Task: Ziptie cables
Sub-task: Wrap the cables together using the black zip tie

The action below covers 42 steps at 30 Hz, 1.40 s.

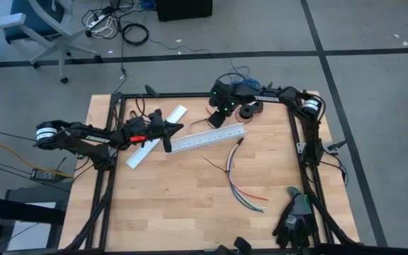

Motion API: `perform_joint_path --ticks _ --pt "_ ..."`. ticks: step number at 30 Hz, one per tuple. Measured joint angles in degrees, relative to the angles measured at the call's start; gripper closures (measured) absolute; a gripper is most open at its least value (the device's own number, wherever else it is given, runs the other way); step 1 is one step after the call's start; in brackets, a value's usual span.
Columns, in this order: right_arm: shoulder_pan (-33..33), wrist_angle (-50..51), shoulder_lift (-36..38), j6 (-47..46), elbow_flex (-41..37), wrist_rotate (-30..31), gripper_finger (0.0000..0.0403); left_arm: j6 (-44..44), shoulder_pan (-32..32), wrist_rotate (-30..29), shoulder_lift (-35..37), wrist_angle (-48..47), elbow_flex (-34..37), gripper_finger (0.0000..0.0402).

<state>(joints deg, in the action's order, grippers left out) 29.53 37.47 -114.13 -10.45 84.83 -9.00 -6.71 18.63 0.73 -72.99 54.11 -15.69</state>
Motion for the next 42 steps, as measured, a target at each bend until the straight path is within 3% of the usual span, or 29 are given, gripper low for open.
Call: perform_joint_path --ticks 19,31,42 --pt "0.4 5.5 -5.0 -3.0 4.3 3.9 0.0293 0.8 0.1 0.0 0.0 0.1 0.0 0.0398" --pt "0.7 7.3 -9.0 -6.0 4.6 -0.4 0.0293 2.0 0.1 0.0 0.0 0.1 0.0 0.0398" --pt "1.0 5.6 -5.4 -7.5 4.1 0.4 0.0293 2.0 0.1 0.0 -0.1 -0.1 0.0 0.0398"
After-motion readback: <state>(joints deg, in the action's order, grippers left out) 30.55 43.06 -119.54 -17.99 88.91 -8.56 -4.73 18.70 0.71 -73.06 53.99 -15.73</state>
